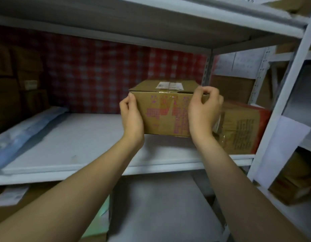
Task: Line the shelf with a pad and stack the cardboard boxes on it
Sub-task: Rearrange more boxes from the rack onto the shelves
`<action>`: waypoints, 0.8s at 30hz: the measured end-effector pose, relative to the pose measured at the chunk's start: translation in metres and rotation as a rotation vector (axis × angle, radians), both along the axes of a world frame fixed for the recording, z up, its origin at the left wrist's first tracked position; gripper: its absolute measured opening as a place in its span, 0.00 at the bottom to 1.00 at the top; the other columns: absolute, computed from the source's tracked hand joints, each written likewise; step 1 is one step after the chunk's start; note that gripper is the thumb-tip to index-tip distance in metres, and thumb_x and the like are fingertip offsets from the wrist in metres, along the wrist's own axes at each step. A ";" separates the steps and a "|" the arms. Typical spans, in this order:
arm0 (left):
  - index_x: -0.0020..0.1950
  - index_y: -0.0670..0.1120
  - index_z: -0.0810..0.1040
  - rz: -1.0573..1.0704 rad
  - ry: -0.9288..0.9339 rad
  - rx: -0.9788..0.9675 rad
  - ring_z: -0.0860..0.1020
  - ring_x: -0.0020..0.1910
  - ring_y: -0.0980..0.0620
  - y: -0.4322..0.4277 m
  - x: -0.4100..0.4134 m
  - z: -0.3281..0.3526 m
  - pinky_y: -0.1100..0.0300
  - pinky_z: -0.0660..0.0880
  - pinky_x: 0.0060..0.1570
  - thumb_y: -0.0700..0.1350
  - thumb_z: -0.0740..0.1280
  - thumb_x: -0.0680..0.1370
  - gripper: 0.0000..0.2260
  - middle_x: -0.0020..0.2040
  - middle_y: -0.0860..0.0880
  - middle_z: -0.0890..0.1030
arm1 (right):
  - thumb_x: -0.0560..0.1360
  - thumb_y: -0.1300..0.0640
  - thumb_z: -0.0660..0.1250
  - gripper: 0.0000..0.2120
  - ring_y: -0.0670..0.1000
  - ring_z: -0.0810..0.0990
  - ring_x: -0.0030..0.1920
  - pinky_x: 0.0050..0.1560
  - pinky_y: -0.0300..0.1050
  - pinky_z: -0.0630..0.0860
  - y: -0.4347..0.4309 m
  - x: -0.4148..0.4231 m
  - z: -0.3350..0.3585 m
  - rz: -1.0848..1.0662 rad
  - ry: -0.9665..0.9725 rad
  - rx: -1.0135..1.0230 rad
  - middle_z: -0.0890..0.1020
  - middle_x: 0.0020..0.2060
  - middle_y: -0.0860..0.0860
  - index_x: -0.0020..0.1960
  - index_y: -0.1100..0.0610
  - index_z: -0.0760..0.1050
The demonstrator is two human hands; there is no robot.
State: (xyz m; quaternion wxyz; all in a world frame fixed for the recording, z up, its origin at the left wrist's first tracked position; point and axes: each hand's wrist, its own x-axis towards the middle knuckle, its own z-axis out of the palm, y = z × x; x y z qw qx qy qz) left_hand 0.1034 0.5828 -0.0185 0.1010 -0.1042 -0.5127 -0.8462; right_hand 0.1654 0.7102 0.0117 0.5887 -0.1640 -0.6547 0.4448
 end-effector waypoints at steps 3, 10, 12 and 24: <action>0.51 0.57 0.70 0.019 -0.009 -0.020 0.77 0.51 0.58 -0.040 0.023 -0.027 0.59 0.73 0.52 0.59 0.55 0.83 0.09 0.53 0.55 0.78 | 0.80 0.48 0.60 0.06 0.49 0.74 0.53 0.51 0.43 0.69 -0.037 0.020 -0.028 0.012 -0.022 -0.063 0.75 0.55 0.48 0.49 0.48 0.73; 0.45 0.52 0.70 0.151 -0.116 -0.047 0.74 0.43 0.57 -0.091 0.078 -0.073 0.59 0.69 0.45 0.54 0.56 0.84 0.11 0.45 0.54 0.75 | 0.80 0.53 0.60 0.09 0.44 0.72 0.44 0.44 0.35 0.64 -0.082 0.064 -0.085 -0.002 -0.054 -0.215 0.75 0.53 0.48 0.49 0.54 0.77; 0.41 0.50 0.69 0.206 -0.176 -0.052 0.71 0.39 0.56 -0.100 0.091 -0.085 0.58 0.68 0.41 0.53 0.56 0.83 0.13 0.40 0.53 0.73 | 0.80 0.53 0.60 0.10 0.45 0.74 0.45 0.45 0.37 0.68 -0.088 0.074 -0.096 -0.006 -0.019 -0.233 0.77 0.53 0.51 0.47 0.56 0.77; 0.42 0.55 0.77 0.219 -0.324 -0.205 0.76 0.46 0.51 -0.122 0.111 -0.191 0.51 0.72 0.52 0.53 0.57 0.81 0.12 0.46 0.49 0.79 | 0.78 0.33 0.52 0.28 0.56 0.77 0.64 0.66 0.60 0.72 -0.066 0.103 -0.226 0.496 -0.302 -0.967 0.77 0.67 0.52 0.69 0.48 0.72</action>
